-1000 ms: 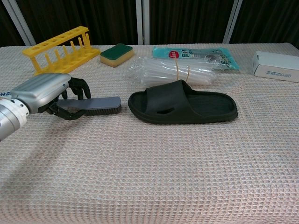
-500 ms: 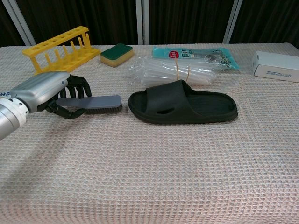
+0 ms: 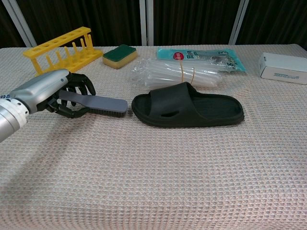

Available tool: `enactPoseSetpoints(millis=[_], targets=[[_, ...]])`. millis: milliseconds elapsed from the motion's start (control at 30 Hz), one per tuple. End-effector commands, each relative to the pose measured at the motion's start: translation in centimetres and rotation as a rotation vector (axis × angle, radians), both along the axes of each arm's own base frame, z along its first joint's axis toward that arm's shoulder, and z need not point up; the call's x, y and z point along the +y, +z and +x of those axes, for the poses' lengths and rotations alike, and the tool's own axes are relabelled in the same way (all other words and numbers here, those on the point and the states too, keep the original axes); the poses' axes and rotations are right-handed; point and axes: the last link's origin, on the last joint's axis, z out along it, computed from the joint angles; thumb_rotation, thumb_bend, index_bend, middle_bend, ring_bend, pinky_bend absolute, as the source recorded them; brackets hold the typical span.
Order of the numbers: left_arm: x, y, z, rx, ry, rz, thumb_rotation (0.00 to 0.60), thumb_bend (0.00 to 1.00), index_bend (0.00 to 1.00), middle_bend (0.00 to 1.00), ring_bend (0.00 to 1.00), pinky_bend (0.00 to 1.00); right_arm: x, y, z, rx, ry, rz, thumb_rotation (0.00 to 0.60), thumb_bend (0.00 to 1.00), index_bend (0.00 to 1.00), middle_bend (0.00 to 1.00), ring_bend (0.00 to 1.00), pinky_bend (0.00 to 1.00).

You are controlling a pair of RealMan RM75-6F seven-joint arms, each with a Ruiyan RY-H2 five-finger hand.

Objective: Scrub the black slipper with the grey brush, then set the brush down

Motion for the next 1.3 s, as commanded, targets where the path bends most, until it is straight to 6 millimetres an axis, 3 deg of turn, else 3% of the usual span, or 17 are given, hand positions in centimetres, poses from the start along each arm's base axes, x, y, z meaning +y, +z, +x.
enactPoseSetpoints(millis=[33, 433, 967, 1300], targets=[[0.0, 0.0, 0.1, -0.029, 0.003, 0.000, 0.600, 0.37, 0.69, 0.75, 0.59, 0.62, 0.0, 0.0, 0.0, 0.000, 0.000, 0.001, 0.600, 0.53, 0.00, 0.00, 0.00, 0.00], [0.2, 0.2, 0.0, -0.153, 0.030, -0.028, 0.600, 0.37, 0.78, 0.86, 0.69, 0.67, 0.0, -0.1, -0.1, 0.000, -0.002, 0.002, 0.600, 0.52, 0.00, 0.00, 0.00, 0.00], [0.3, 0.7, 0.2, -0.221, 0.004, -0.017, 0.600, 0.37, 0.78, 0.86, 0.70, 0.68, -0.2, -0.5, 0.3, 0.011, 0.010, 0.022, 0.600, 0.52, 0.00, 0.00, 0.00, 0.00], [0.4, 1.3, 0.3, -0.241, -0.010, 0.004, 0.600, 0.37, 0.78, 0.86, 0.70, 0.68, -0.8, -2.4, 0.9, 0.055, 0.007, 0.122, 0.600, 0.52, 0.00, 0.00, 0.00, 0.00]])
